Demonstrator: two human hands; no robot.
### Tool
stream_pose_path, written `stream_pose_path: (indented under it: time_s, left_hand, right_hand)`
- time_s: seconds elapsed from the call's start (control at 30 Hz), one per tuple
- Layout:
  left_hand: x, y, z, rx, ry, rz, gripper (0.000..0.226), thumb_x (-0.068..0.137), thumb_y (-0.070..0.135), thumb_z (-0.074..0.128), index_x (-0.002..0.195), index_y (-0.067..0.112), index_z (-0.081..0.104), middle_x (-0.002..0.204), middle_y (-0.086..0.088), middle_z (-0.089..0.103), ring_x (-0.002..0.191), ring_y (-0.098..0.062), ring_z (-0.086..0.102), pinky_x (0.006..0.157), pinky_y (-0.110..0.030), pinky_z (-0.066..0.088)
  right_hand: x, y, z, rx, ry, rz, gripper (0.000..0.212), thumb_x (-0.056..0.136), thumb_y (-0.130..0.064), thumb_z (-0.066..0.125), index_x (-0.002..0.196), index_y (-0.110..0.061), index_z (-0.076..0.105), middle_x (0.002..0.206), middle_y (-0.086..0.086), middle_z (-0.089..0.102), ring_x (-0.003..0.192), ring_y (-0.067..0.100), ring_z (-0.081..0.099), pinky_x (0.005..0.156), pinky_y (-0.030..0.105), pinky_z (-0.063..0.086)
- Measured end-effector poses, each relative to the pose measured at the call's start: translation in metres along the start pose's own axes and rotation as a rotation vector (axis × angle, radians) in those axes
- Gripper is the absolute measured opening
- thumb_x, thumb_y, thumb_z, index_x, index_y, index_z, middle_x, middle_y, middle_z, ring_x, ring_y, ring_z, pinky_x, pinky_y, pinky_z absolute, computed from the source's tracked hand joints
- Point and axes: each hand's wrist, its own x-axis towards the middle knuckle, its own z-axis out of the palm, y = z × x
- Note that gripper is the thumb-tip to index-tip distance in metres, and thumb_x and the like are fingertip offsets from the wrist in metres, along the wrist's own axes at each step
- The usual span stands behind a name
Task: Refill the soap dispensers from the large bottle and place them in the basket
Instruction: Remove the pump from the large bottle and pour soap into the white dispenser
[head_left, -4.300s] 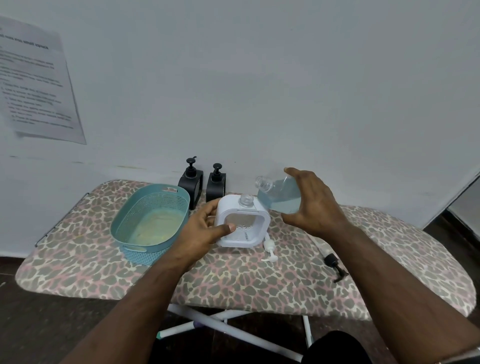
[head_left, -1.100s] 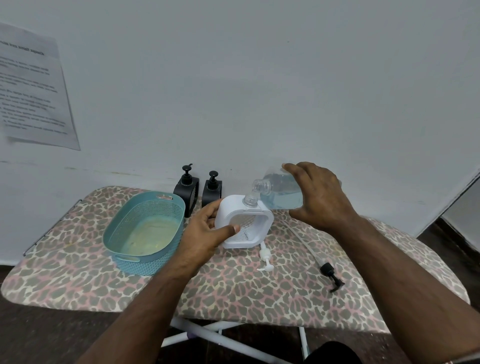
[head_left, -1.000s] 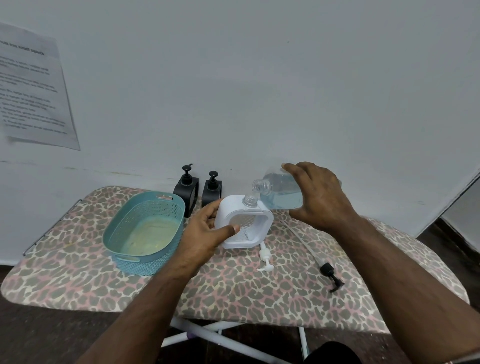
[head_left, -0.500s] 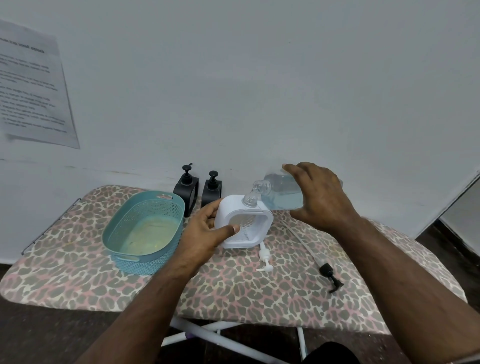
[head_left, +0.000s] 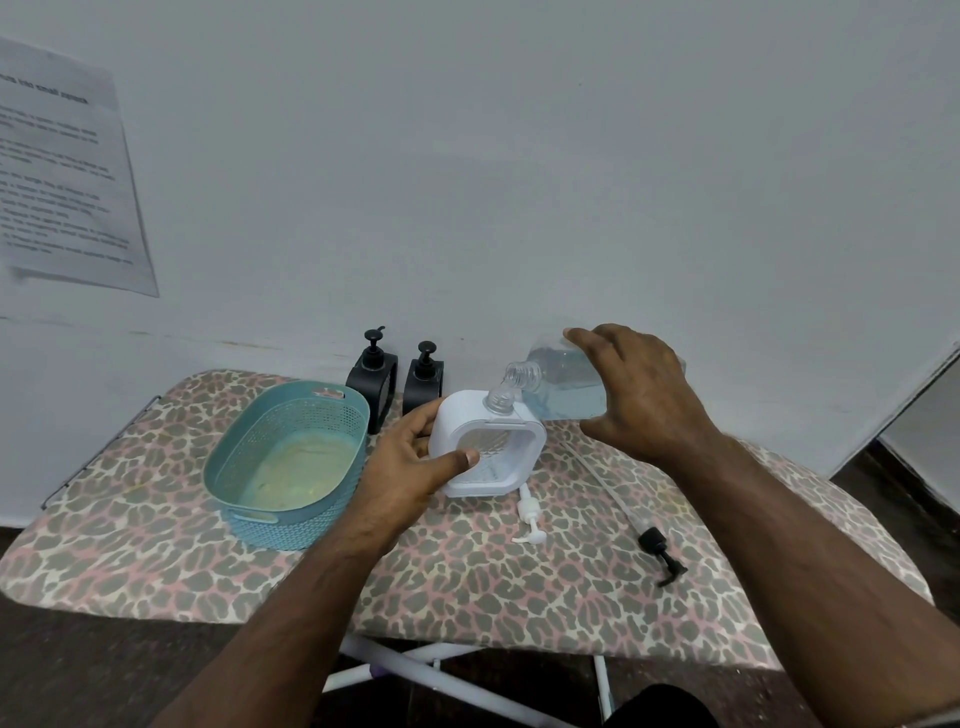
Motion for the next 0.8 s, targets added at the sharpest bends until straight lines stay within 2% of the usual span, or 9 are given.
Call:
stream_pose_path:
  time_s: [0.27, 0.8]
  left_hand:
    - [-0.0009, 0.0015, -0.0013, -0.005, 0.006, 0.015, 0.069, 0.060, 0.043, 0.086, 0.126, 0.042, 0.068, 0.112, 0.005, 0.076, 0.107, -0.021, 0.072, 0.097, -0.054, 0.059]
    - [-0.0020, 0.0018, -0.0012, -0.020, 0.009, 0.004, 0.075, 0.058, 0.045, 0.086, 0.130, 0.040, 0.066, 0.113, 0.006, 0.075, 0.109, -0.022, 0.072, 0.097, -0.054, 0.059]
  right_hand:
    - [0.0015, 0.0042, 0.0034, -0.011, -0.014, -0.020, 0.096, 0.065, -0.036, 0.086, 0.149, -0.022, 0.041, 0.133, 0.011, 0.057, 0.117, 0.030, 0.055, 0.099, 0.048, 0.043]
    - [0.0020, 0.0032, 0.0027, -0.031, -0.026, -0.008, 0.099, 0.065, -0.038, 0.088, 0.149, -0.024, 0.039, 0.136, 0.011, 0.055, 0.120, 0.030, 0.054, 0.102, 0.050, 0.043]
